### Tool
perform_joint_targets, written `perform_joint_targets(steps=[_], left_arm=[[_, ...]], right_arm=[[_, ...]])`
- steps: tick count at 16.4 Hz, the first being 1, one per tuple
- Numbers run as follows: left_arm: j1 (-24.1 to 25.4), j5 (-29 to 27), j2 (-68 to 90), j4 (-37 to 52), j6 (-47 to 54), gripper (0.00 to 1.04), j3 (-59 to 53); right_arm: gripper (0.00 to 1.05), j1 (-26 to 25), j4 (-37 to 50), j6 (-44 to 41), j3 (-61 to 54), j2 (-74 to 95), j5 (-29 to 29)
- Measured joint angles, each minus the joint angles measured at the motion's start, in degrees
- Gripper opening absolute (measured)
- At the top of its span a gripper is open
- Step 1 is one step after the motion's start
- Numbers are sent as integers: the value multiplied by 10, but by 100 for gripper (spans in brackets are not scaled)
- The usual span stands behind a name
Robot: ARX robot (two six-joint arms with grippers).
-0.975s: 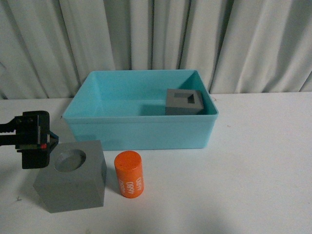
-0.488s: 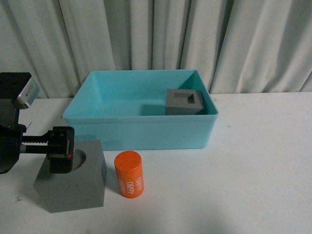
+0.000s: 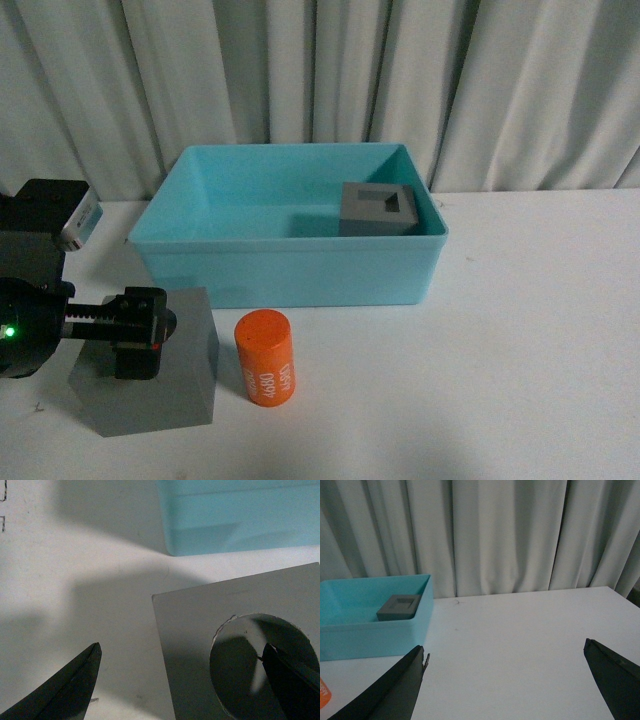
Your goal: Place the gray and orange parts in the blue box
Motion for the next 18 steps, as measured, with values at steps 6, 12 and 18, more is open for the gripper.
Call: perform_joint_targets(steps=[6, 12, 18], left_arm=[[-8, -5, 3, 6, 2, 48, -5], [13, 9, -65, -70, -8, 20, -25], [21, 43, -236, -240, -52, 19, 89]], right_arm=[[98, 0, 0, 0, 0, 0, 0], [98, 0, 0, 0, 0, 0, 0], [98, 0, 0, 0, 0, 0, 0]])
